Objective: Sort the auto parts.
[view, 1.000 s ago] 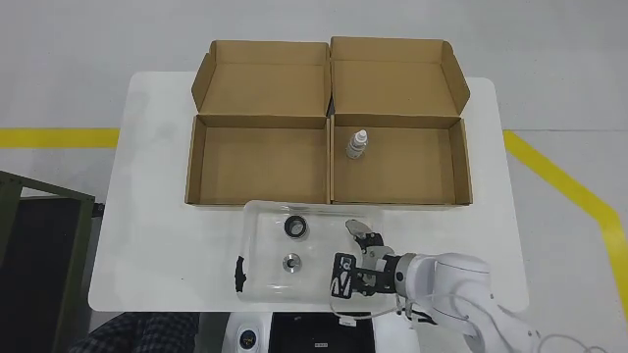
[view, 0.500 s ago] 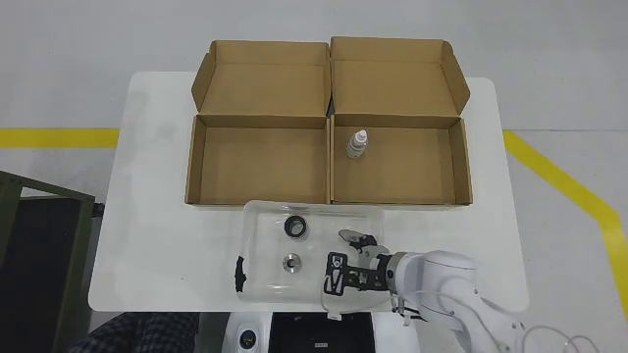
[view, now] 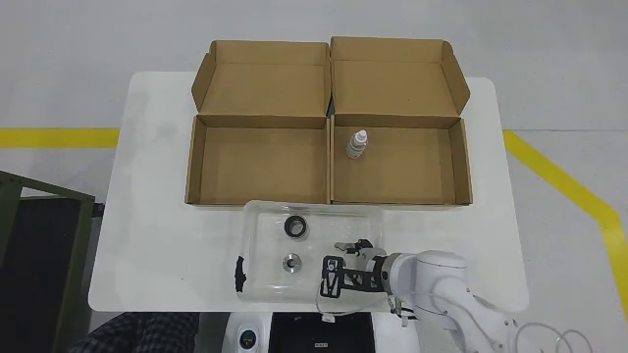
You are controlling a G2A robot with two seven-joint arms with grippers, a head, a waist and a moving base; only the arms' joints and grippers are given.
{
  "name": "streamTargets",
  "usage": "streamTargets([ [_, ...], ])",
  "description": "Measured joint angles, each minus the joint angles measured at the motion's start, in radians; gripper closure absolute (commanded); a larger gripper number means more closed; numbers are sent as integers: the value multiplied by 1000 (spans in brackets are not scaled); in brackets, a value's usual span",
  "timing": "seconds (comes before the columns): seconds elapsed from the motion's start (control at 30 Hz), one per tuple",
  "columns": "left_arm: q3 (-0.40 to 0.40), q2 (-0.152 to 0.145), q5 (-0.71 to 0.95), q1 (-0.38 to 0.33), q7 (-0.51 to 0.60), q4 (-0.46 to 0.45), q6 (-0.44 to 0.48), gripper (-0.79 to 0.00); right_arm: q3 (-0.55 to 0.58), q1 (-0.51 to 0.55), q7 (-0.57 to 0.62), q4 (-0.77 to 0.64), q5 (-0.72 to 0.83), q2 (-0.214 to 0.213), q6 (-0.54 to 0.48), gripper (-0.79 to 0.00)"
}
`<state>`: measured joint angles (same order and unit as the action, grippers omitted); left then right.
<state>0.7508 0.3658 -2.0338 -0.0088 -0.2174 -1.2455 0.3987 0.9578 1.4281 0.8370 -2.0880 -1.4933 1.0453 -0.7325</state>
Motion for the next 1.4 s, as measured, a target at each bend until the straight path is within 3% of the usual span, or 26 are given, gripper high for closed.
streamTargets([
  [0.13,0,0,0,0,0,0,0,-785,-10,-6,9,4,6,0,-8,-252],
  [0.33,0,0,0,0,0,0,0,-785,-19,-17,17,9,15,0,-18,-6],
  [0.87,0,0,0,0,0,0,0,-785,13,3,-70,-41,16,-11,-5,0],
  [1.4,0,0,0,0,0,0,0,-785,168,53,-432,-20,174,-27,26,0],
])
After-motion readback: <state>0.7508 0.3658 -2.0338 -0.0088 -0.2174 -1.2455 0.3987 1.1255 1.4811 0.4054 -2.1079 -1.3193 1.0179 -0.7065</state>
